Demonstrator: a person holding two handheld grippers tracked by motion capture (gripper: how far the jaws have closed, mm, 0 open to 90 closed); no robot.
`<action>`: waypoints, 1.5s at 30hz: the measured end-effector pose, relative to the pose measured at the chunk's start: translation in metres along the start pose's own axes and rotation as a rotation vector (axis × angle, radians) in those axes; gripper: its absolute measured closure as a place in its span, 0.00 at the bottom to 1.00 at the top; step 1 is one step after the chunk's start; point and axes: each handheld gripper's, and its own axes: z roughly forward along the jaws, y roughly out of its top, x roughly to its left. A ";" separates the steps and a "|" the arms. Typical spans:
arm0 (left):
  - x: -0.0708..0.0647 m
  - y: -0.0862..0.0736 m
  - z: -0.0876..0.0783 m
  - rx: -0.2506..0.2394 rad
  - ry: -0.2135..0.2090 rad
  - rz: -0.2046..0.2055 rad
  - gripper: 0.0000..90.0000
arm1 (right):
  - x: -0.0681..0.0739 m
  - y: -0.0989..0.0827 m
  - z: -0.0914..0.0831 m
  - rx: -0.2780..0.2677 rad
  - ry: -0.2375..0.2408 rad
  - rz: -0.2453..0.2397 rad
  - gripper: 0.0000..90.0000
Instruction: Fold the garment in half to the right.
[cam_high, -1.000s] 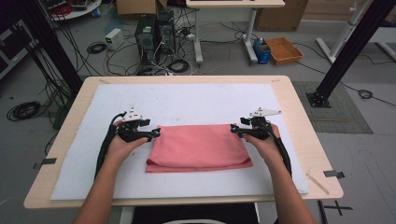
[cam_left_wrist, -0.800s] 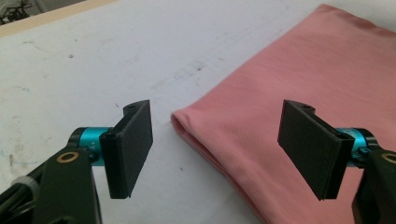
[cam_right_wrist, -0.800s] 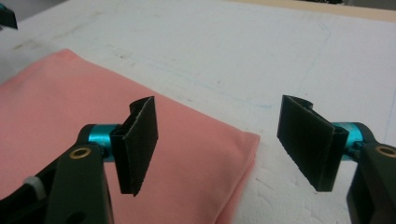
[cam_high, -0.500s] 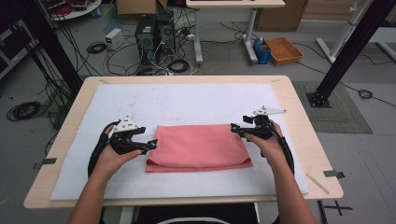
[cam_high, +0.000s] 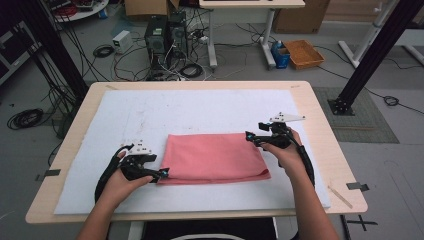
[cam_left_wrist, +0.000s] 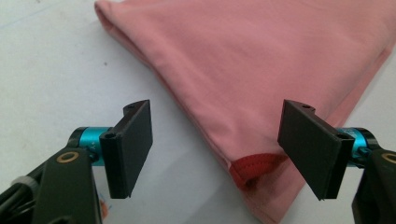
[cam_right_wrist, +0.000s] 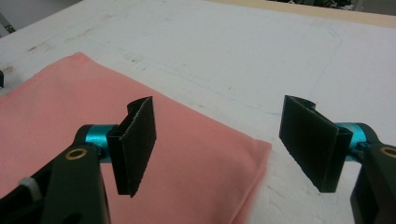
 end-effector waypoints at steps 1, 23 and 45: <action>0.000 -0.001 0.000 -0.005 0.007 -0.010 0.29 | 0.001 0.001 0.001 0.001 0.002 -0.008 0.31; -0.028 -0.016 0.001 0.045 0.000 0.046 0.48 | 0.025 0.018 0.030 0.026 0.046 -0.093 0.32; -0.025 -0.017 0.002 -0.008 -0.089 0.101 0.88 | 0.066 0.028 0.070 0.095 0.129 -0.194 0.34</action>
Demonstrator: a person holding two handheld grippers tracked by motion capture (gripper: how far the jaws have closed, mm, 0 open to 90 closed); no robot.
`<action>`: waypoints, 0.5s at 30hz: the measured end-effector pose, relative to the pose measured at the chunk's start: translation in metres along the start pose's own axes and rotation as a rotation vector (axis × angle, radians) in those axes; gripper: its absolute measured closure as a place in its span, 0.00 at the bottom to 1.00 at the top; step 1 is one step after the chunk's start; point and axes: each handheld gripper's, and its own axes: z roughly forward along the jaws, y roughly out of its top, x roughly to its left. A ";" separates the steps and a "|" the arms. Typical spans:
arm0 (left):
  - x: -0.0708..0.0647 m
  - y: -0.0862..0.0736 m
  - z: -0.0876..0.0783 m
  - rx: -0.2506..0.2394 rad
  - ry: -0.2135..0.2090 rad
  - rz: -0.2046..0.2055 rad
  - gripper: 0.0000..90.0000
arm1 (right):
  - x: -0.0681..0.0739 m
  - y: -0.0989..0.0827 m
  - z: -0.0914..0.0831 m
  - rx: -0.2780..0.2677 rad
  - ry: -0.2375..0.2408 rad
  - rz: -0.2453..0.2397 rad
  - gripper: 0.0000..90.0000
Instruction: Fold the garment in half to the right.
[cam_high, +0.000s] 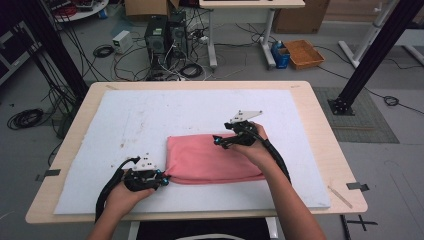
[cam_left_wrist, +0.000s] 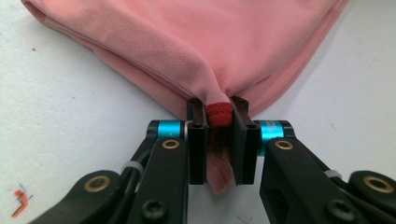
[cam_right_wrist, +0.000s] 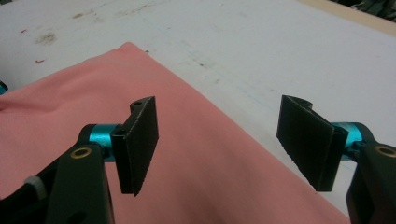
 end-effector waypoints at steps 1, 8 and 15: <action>0.001 0.000 0.000 -0.012 -0.009 -0.003 0.88 | 0.001 0.002 0.004 0.003 0.009 -0.001 0.34; 0.005 0.001 -0.004 -0.051 -0.036 0.004 0.89 | 0.012 0.028 0.031 0.039 0.078 -0.016 0.34; 0.005 0.001 -0.005 -0.070 -0.047 0.018 0.89 | 0.027 0.056 0.070 0.103 0.140 -0.040 0.33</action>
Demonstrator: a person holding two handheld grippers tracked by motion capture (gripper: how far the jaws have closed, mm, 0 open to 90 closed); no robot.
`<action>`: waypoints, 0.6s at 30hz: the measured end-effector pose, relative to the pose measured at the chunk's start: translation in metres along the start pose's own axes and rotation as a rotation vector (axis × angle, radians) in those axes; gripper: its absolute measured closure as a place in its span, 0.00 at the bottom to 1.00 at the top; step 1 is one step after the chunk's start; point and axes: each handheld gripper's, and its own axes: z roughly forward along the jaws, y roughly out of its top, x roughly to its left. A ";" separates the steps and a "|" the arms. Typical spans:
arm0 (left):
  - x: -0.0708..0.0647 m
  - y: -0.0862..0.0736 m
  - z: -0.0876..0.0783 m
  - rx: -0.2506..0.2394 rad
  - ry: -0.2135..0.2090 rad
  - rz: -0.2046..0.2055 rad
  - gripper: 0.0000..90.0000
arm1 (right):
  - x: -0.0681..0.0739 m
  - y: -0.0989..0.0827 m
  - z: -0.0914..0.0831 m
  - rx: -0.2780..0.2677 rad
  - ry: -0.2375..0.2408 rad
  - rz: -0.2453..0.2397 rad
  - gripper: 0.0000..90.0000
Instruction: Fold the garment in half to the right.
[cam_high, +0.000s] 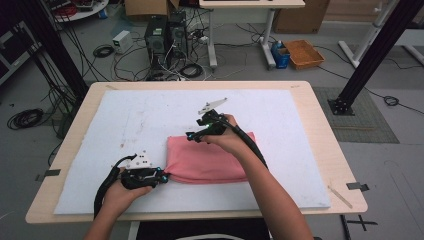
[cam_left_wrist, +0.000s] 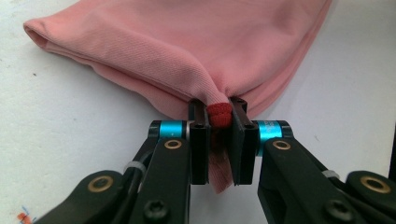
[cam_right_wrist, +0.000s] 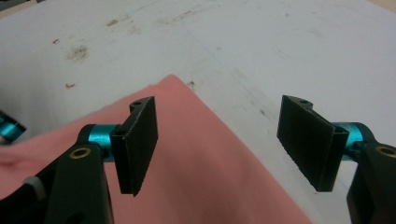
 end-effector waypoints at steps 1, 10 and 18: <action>0.000 0.000 0.000 0.000 -0.001 0.002 0.89 | 0.001 0.003 0.005 0.011 0.007 -0.001 0.33; 0.000 0.000 0.001 -0.005 -0.008 0.025 0.89 | 0.014 0.021 0.059 0.102 0.036 -0.031 0.36; 0.000 -0.001 0.002 0.000 -0.011 0.033 0.89 | 0.018 0.020 0.085 0.151 0.059 -0.010 0.56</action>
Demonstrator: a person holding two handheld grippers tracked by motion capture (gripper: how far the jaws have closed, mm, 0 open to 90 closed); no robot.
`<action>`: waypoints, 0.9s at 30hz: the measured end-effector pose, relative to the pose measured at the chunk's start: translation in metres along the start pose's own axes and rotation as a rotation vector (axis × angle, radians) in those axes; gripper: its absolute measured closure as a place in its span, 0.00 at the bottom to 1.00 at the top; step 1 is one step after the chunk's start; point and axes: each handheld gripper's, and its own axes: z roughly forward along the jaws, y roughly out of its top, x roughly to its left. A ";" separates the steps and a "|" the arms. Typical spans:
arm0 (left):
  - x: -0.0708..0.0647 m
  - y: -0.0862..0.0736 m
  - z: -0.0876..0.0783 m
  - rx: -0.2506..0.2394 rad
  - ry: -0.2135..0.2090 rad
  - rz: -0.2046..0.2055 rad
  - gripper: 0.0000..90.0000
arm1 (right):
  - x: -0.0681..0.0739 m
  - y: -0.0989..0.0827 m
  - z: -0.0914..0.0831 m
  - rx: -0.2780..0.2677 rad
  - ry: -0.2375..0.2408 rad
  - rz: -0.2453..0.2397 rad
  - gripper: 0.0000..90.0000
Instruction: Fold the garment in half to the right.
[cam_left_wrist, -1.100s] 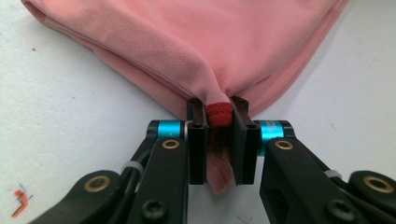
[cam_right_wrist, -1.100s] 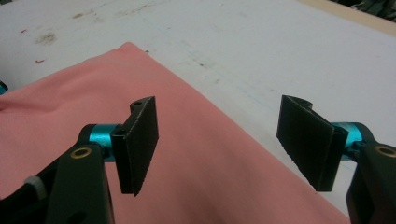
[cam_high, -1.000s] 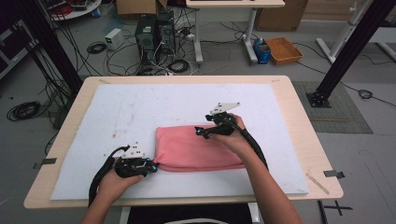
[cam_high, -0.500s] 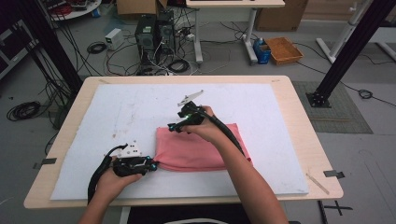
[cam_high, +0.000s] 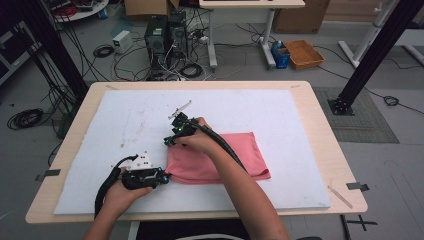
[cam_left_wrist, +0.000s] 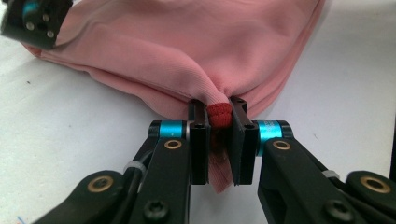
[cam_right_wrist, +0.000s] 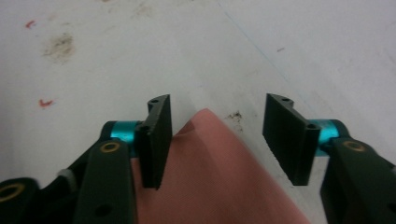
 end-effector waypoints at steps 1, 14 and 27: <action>0.000 0.000 0.000 0.001 0.002 0.001 0.89 | -0.001 -0.001 0.002 0.008 -0.004 0.008 0.59; 0.002 -0.002 -0.003 0.006 0.006 -0.001 0.89 | 0.008 0.007 0.007 0.032 0.000 -0.054 0.99; 0.003 0.007 -0.022 -0.042 0.002 0.022 0.89 | 0.021 0.021 -0.003 -0.068 -0.004 -0.079 0.99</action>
